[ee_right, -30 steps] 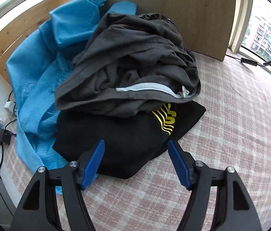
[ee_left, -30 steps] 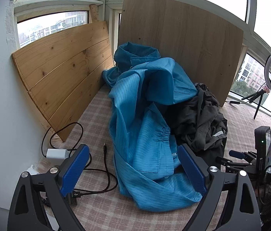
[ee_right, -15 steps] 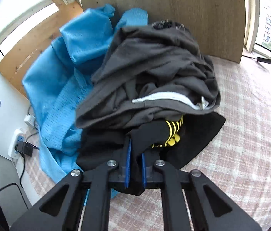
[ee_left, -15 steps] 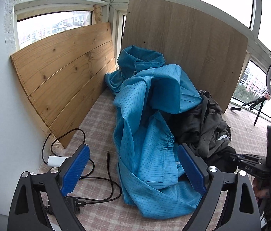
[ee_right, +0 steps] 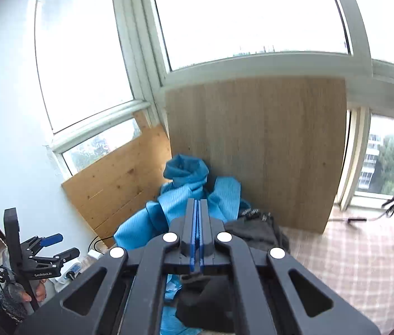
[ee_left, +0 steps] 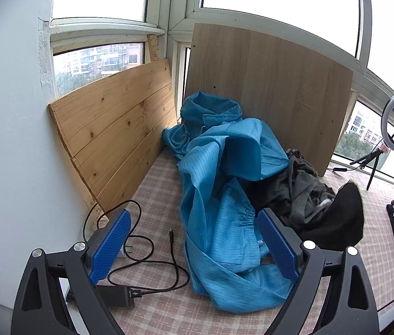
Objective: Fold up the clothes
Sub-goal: 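Grasp the black yellow-striped shorts in the pile with the right gripper, then lift the black shorts out of the pile with the right gripper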
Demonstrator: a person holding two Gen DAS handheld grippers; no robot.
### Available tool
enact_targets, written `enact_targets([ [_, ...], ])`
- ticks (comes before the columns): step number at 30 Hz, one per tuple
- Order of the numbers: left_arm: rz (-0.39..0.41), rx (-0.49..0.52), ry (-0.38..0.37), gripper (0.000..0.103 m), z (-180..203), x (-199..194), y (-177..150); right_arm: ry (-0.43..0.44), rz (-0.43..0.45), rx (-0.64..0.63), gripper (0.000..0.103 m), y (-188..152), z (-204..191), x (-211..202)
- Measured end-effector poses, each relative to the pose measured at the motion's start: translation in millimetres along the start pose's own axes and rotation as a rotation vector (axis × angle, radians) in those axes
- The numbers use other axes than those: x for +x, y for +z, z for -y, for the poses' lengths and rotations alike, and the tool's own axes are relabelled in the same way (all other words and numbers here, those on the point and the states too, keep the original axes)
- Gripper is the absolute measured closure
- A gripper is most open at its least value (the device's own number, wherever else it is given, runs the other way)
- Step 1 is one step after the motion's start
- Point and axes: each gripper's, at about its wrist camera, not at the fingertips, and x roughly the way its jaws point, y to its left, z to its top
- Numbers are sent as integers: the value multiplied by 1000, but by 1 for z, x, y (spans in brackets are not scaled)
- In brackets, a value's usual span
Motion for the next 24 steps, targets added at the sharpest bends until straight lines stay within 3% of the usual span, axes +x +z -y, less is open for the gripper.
enact_targets([
  [2, -2, 9, -18, 11, 5, 0, -2, -72, -46, -86, 100, 6, -5, -6],
  [4, -2, 25, -40, 11, 12, -1, -6, -177, -126, -111, 73, -11, 0, 1],
  [5, -2, 34, -47, 11, 15, -1, -8, -229, -179, -104, 27, -27, 7, 7],
  [6, -3, 44, -51, 11, 18, 0, -10, -261, -239, -88, 4, -50, 15, 15],
  [11, -44, 71, -76, 11, 26, 8, -19, -238, -558, 23, 4, -192, 47, 77],
  [13, -56, 78, -78, 11, 28, 11, -22, -221, -638, 56, 4, -229, 49, 104],
  [15, -64, 80, -77, 11, 28, 13, -24, -218, -647, 101, 4, -247, 50, 125],
  [18, -78, 81, -68, 11, 27, 17, -26, -141, -563, 176, 5, -252, 48, 147],
  [19, -81, 80, -63, 11, 25, 18, -26, -109, -551, 190, 12, -252, 47, 152],
  [21, -80, 74, -49, 12, 21, 18, -26, -30, -583, 228, 95, -248, 44, 164],
  [24, -66, 53, -34, 14, 11, 14, -23, 69, -510, 269, 96, -220, 38, 153],
])
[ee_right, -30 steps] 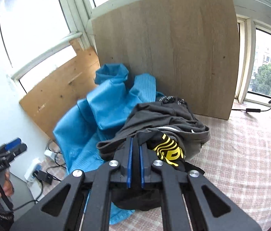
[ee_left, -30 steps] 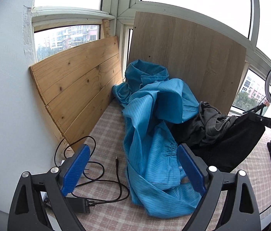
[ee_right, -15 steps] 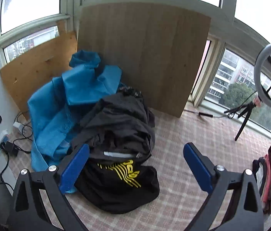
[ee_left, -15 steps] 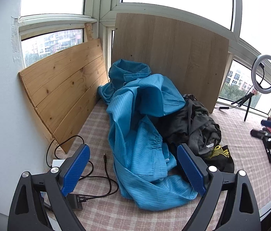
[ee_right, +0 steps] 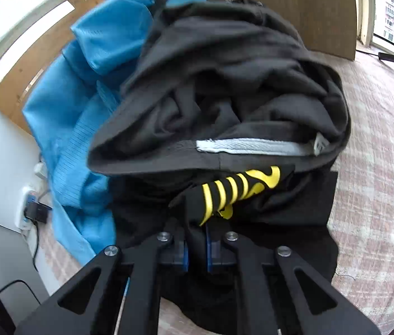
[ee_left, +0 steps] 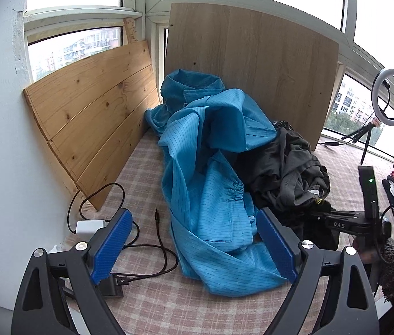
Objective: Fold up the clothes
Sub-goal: 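Lift the black shorts out of the pile with the right gripper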
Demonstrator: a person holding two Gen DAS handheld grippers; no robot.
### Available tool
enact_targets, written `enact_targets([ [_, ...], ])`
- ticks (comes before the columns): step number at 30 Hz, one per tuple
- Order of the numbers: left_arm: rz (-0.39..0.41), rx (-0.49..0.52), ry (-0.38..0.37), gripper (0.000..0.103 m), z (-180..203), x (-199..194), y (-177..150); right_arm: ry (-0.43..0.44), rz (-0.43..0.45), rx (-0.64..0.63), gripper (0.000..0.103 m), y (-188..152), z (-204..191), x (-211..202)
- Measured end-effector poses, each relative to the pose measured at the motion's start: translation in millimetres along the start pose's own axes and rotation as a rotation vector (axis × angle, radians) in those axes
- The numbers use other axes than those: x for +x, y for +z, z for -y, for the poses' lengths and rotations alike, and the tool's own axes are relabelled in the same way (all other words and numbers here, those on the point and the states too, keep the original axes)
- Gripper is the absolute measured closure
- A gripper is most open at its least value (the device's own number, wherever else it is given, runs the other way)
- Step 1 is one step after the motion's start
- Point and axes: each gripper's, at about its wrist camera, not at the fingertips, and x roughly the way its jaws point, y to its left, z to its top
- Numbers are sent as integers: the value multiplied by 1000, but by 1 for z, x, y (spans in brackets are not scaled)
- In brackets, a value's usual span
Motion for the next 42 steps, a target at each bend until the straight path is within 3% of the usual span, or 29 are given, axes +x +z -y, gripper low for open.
enact_targets([
  [3, 26, -35, 13, 14, -11, -6, 3, 85, 132, -56, 98, 33, -29, -56],
  [11, 92, -83, 19, 14, -21, -26, 17, 205, 453, -218, 98, 135, -116, -215],
  [15, 110, -72, 11, 14, -11, -36, 22, 202, 592, -264, 99, 141, -124, -296],
  [19, 113, -40, -9, 14, 9, -40, 26, 96, 654, -215, 99, 115, -76, -353],
  [22, 96, -4, -31, 14, 35, -37, 25, -68, 614, -127, 99, 75, -3, -368],
  [24, 69, 27, -45, 14, 58, -31, 21, -206, 527, -27, 98, 38, 61, -360],
  [25, 55, 40, -53, 14, 71, -27, 18, -326, 461, 16, 98, 18, 95, -351],
  [27, 25, 67, -70, 14, 101, -18, 12, -630, 237, 69, 88, -23, 164, -319],
  [28, 7, 83, -76, 14, 118, -12, 7, -708, 128, 113, 88, -45, 196, -305],
  [30, -32, 118, -84, 14, 153, 1, -3, -675, 4, 234, 88, -86, 253, -289],
  [32, -76, 140, -97, 14, 186, 15, -17, -549, -8, 287, 86, -102, 282, -283],
  [34, -120, 144, -98, 14, 214, 30, -33, -501, -4, 213, 74, -89, 286, -274],
  [36, -168, 134, -83, 14, 234, 46, -51, -454, 3, 124, 41, -75, 289, -264],
  [39, -234, 75, -45, 14, 243, 67, -75, -418, 35, -65, 40, -37, 290, -235],
  [42, -280, -37, -26, 14, 237, 81, -94, -325, -6, -156, 40, 1, 303, -193],
])
